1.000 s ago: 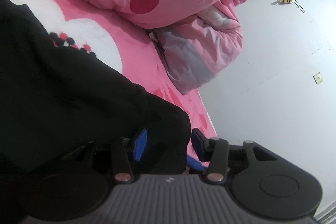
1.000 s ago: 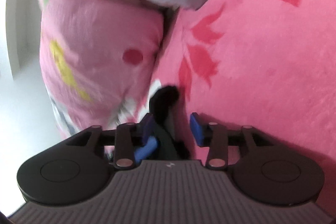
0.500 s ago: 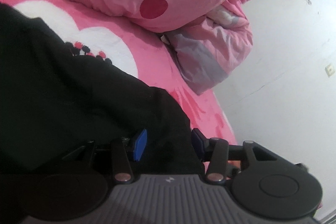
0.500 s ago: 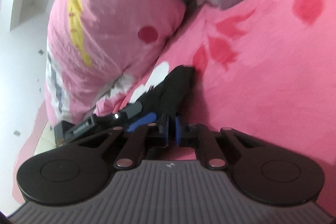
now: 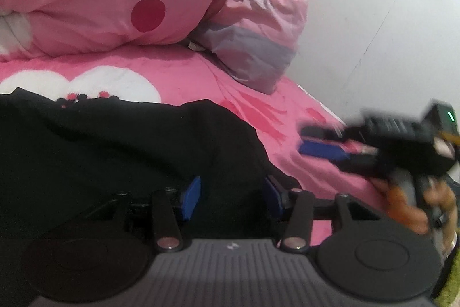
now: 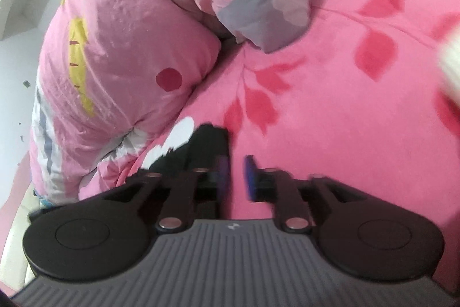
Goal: Fold clothes
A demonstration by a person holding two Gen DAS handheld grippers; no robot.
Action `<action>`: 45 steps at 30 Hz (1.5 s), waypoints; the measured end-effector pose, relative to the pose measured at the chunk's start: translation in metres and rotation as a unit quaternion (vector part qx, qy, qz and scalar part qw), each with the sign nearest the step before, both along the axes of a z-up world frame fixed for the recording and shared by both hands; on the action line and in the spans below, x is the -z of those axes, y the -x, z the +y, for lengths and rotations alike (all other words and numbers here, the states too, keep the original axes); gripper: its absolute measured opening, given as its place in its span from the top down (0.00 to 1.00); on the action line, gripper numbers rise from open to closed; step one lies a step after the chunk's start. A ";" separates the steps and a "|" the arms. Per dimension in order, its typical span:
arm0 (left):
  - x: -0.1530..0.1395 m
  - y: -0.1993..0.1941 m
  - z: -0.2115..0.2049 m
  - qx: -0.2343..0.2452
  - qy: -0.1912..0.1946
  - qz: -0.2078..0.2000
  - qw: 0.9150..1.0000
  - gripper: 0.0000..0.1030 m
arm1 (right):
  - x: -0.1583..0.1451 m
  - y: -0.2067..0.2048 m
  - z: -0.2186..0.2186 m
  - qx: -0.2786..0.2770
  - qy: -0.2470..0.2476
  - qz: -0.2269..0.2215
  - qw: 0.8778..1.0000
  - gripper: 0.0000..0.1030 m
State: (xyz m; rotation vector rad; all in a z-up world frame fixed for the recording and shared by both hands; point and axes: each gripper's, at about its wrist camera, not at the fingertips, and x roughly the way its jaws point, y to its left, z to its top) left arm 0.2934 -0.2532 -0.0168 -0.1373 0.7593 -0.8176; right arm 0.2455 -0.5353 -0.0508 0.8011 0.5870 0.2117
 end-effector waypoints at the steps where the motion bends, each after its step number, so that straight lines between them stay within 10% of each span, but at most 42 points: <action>1: 0.001 0.000 0.001 0.000 0.003 0.002 1.000 0.50 | -0.002 -0.014 0.002 0.002 0.002 -0.001 1.000 0.61; 7: 0.005 -0.003 0.005 -0.004 0.022 0.013 1.000 0.50 | 0.005 -0.093 0.020 -0.020 0.047 0.026 0.998 0.52; 11: 0.008 -0.005 0.011 -0.012 0.047 0.024 0.999 0.50 | 0.009 -0.096 0.029 -0.034 0.055 0.017 0.998 1.00; 19: 0.012 -0.012 0.023 -0.030 0.089 0.050 0.994 0.53 | 0.008 -0.094 0.032 -0.038 0.040 0.007 0.998 0.96; 22: 0.014 -0.014 0.028 -0.043 0.105 0.052 0.992 0.55 | 0.013 -0.100 0.037 -0.046 0.046 0.022 0.998 0.77; 26: 0.015 -0.015 0.044 -0.087 0.137 0.050 0.985 0.55 | 0.005 -0.094 0.052 -0.048 0.108 -0.010 0.993 1.00; 35: 0.023 -0.024 0.067 -0.142 0.189 0.079 0.969 0.59 | -0.039 -0.045 0.096 -0.186 0.198 -0.180 0.945 1.00; 40: 0.024 -0.025 0.069 -0.141 0.192 0.079 0.968 0.59 | -0.027 -0.065 0.074 -0.122 0.174 -0.121 0.970 0.92; 43: 0.025 -0.025 0.069 -0.140 0.196 0.080 0.967 0.59 | -0.018 -0.073 0.055 -0.078 0.156 -0.091 0.980 0.46; 45: 0.026 -0.025 0.068 -0.140 0.195 0.080 0.967 0.59 | -0.012 -0.080 0.049 -0.051 0.151 -0.079 0.984 0.39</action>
